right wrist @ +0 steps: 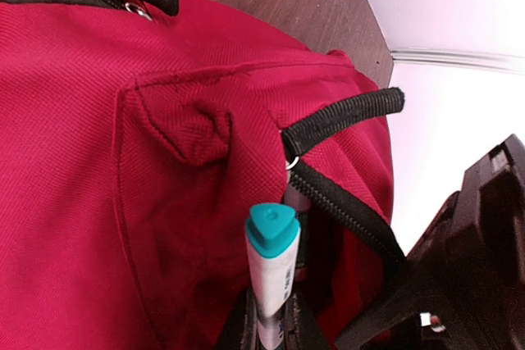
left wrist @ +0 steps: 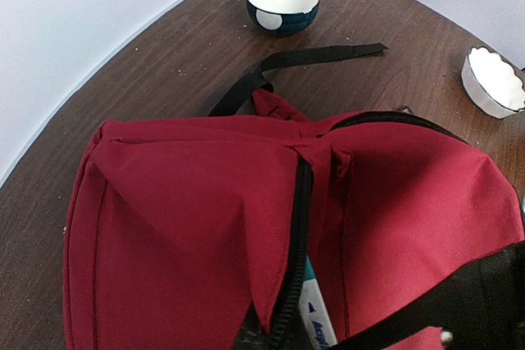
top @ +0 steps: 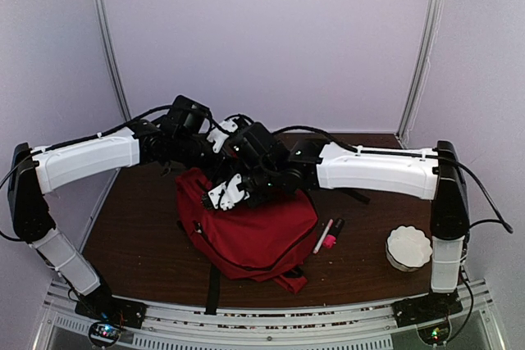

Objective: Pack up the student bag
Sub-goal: Place the pen in the lower front pocket of the bag.

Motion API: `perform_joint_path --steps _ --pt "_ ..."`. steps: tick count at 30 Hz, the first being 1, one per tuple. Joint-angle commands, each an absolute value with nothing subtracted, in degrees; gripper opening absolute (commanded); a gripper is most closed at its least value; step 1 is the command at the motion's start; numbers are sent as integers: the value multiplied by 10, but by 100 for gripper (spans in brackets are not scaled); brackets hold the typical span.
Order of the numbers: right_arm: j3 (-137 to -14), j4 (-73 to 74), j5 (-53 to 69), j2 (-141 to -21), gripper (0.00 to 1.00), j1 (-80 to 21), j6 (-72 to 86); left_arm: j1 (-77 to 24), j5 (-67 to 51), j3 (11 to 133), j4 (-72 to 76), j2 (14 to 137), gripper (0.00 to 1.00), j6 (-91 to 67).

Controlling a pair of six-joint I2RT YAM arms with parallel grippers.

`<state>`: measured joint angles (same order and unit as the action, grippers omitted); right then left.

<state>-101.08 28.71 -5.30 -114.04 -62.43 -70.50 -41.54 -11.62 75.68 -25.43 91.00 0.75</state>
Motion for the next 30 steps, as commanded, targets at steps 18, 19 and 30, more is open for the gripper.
perform_joint_path --steps 18,19,30 --pt "-914 -12 -187 -1187 40 -613 -725 -417 -151 788 -234 889 0 12" --pt "-910 -12 -184 -1182 41 -613 -723 -417 -151 788 -234 889 0 12" --pt "-883 106 -140 -1092 44 -626 -639 -417 -145 786 -234 889 0 17"
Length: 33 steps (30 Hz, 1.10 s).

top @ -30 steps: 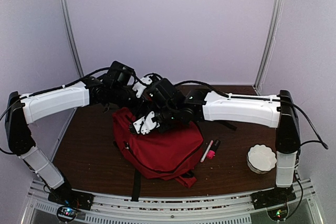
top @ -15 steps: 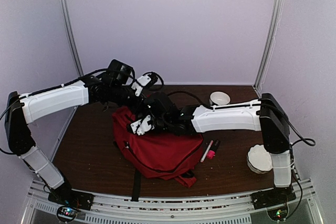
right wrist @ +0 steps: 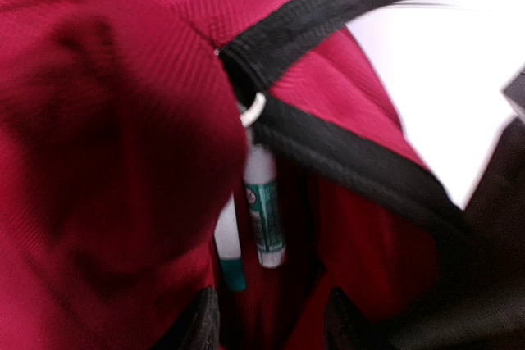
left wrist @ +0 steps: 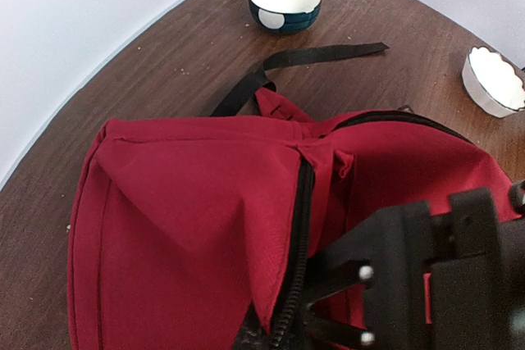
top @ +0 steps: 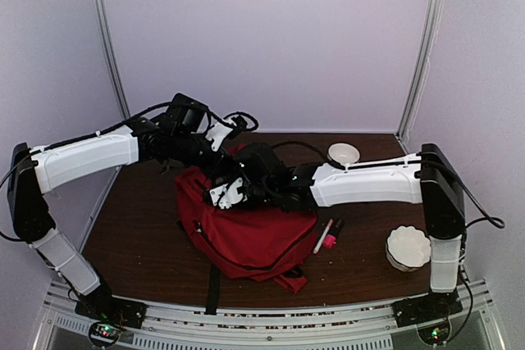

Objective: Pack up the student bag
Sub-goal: Place the pen in the lower front pocket of the bag, then move the pen to the center of the board.

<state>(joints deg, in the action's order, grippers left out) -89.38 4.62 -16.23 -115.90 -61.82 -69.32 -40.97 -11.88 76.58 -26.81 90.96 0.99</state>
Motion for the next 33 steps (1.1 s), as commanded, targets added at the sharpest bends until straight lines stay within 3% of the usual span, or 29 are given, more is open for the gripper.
perform_joint_path --steps 1,6,14,25,33 --pt "-881 124 -135 -1081 44 -628 -625 -418 -145 786 -235 890 0 16" --pt "-859 228 -85 -1014 45 -642 -555 -417 -154 785 -232 894 0 12" --pt "-793 462 151 -909 42 -639 -442 -417 -155 785 -232 891 0 10" --pt "-601 576 85 -736 38 -587 -477 -417 -161 787 -232 889 0 10" --pt "-567 541 41 -763 38 -469 -561 -417 -164 785 -231 884 0 6"
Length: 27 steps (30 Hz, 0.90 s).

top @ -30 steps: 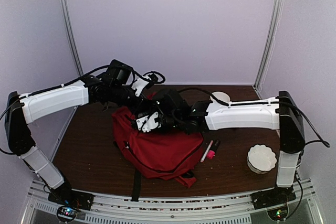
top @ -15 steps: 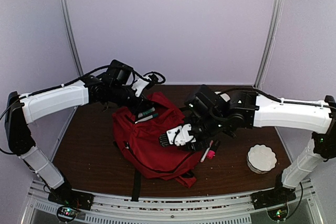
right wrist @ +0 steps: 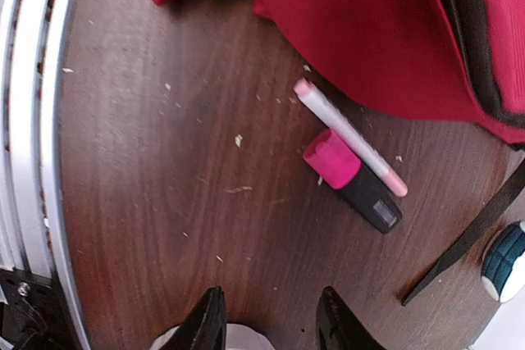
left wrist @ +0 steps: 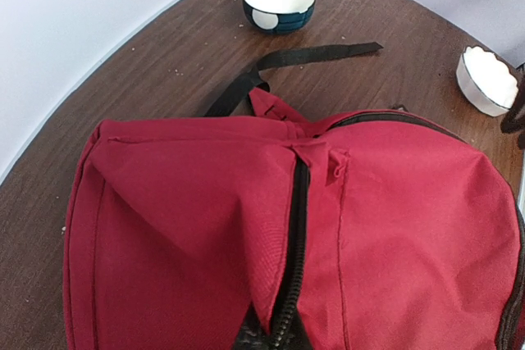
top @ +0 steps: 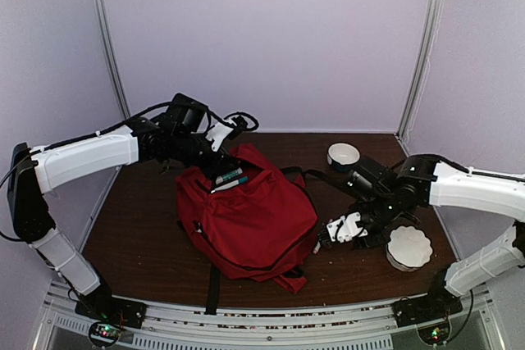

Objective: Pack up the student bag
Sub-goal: Move the pen to the center of the board.

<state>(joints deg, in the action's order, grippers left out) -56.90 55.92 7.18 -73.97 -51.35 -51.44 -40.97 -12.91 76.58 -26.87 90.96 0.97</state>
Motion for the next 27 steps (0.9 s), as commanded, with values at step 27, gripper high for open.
perform_joint_path --steps 27 --pt "-660 500 -39 -894 37 -422 -643 -417 -184 790 -233 861 0 0"
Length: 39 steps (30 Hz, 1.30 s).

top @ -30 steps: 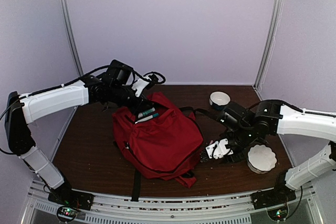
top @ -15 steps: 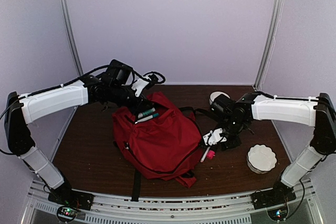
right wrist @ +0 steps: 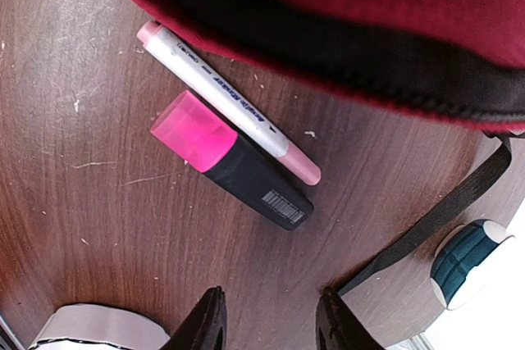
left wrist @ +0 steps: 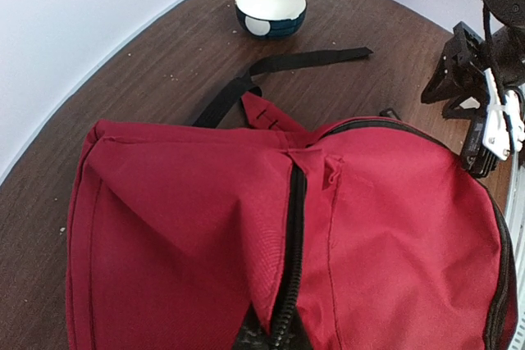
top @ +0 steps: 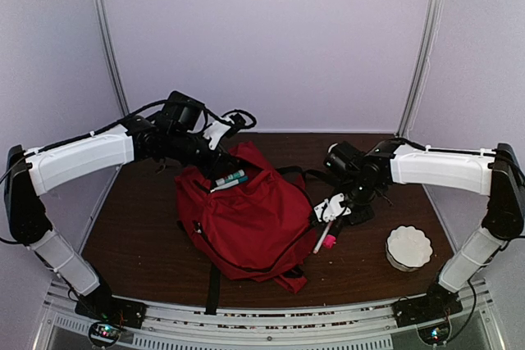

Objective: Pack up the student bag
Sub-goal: Move the pen to the center of the board.

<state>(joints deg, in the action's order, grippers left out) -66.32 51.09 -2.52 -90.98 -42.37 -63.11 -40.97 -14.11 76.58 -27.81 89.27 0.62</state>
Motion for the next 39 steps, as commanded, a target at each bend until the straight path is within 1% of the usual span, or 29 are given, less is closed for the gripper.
perform_joint_path --steps 1,3,7,15,21,30,39 --pt "-661 500 -39 -897 37 -422 -646 -417 -184 790 -234 861 0 -1" --pt "-666 502 -42 -911 35 -422 -651 -417 -184 786 -228 862 0 -2" --pt "-653 491 -56 -926 35 -423 -660 -417 -189 774 -218 875 0 -7" --pt "-617 468 -42 -918 39 -434 -669 -417 -207 778 -219 901 0 -14" --pt "-541 374 -30 -883 40 -435 -722 -417 -207 780 -222 911 0 -16" --pt "-576 400 -2 -938 40 -434 -762 -417 -220 786 -227 912 0 -21" --pt "-613 407 -8 -995 40 -430 -777 -418 -204 787 -234 915 0 -12"
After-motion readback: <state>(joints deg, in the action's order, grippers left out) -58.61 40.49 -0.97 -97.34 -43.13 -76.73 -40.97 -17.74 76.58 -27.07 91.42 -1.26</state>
